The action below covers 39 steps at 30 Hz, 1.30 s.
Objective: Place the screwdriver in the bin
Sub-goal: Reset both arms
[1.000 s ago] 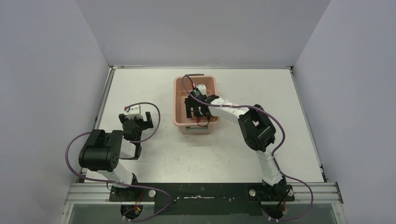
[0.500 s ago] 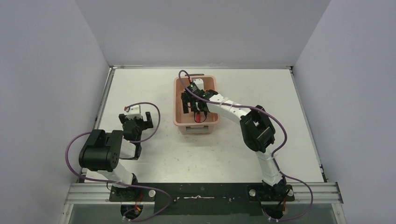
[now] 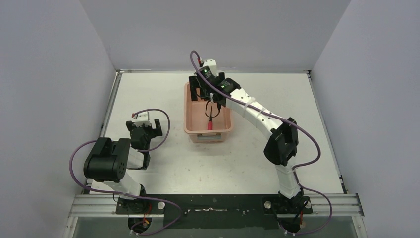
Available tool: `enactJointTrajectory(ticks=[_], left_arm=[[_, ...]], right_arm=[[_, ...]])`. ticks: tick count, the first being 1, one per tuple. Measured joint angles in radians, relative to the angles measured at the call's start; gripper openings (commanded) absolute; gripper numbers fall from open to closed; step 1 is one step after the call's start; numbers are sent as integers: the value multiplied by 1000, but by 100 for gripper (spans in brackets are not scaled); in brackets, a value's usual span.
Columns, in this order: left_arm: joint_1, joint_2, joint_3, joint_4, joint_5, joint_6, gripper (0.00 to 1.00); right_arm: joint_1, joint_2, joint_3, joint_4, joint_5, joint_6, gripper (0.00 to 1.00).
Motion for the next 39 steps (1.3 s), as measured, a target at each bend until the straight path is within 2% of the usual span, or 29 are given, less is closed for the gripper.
enactJointTrajectory(ticks=[16,27,39], left_arm=[[0,0,0,0,0,0,97],[0,0,0,0,0,0,97],[0,0,0,0,0,0,97]], right_arm=[[21,-54,238,-101,61,-130,100],[3,-161,195,-71,50,-272,100],[-281,-360,-31,-19,-50,-360,100]])
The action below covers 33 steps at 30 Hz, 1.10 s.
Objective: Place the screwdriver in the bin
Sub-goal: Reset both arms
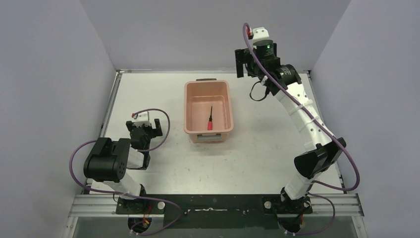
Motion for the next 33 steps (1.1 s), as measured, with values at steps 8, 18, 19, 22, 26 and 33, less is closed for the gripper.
enactJointTrajectory(ticks=[8,18,19,22,26,33], left_arm=[[0,0,0,0,0,0,97],[0,0,0,0,0,0,97],[0,0,0,0,0,0,97],[0,0,0,0,0,0,97],[0,0,0,0,0,0,97],[0,0,0,0,0,0,97]], right_arm=[[-221,-48,-111,18,-134,-43,100],[-467,-60,-204,47,-280,-64,100],[-474,-60,-205,49,-287,-66,100],[-486,-60,-207,60,-305,-68,100],[-487,-60,-222,71,-323,-70,100],[-486,-60,-235,76,-339,-70,100]])
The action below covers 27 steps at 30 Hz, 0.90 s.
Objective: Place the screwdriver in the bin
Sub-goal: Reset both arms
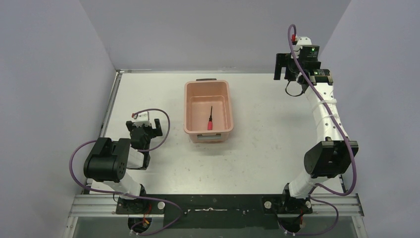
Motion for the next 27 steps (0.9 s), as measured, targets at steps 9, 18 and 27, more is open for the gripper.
enactJointTrajectory(ticks=[9,18,27], left_arm=[[0,0,0,0,0,0,97],[0,0,0,0,0,0,97],[0,0,0,0,0,0,97]], right_arm=[[0,-8,-9,13,0,-3,100],[0,-9,-9,14,0,-8,100],[0,-23,-37,22,0,-11,100]])
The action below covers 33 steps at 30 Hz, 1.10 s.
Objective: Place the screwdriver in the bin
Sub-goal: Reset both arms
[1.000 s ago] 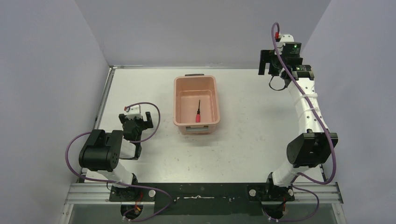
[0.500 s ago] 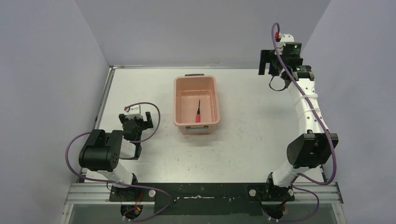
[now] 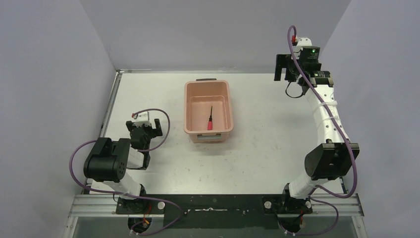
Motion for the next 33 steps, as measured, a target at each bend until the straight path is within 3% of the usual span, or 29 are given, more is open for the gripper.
enactJointTrajectory(ticks=[33], left_arm=[[0,0,0,0,0,0,97]], right_arm=[[4,-66,-64,40,-16,4,100]])
